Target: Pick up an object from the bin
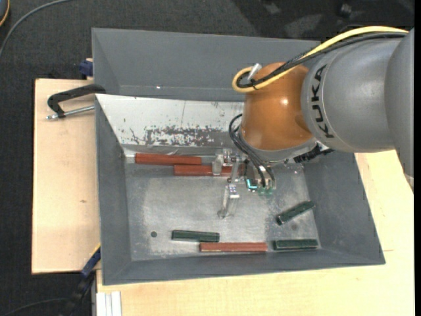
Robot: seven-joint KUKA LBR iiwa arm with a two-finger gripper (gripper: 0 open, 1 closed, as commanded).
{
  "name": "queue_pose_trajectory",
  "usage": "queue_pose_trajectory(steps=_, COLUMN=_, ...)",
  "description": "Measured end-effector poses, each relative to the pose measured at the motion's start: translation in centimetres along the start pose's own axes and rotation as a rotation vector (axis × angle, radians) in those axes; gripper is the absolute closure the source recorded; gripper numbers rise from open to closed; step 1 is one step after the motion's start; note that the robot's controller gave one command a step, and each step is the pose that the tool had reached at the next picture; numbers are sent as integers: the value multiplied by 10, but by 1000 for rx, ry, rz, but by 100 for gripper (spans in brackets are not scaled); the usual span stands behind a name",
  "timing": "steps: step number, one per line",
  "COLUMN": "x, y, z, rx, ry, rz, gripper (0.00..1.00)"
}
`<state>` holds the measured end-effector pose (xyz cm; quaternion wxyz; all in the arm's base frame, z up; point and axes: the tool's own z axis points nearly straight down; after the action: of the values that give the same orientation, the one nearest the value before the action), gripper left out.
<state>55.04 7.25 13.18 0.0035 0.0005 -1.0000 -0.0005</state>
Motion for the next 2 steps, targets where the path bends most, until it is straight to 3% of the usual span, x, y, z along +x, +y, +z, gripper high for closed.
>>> queue_pose_trajectory(steps=1, x=43, y=106, z=64, rx=-2, ry=0, rz=-50, gripper=0)
queue_pose_trajectory(steps=2, x=10, y=123, z=60, rx=-1, ry=-14, rz=-329, gripper=0)
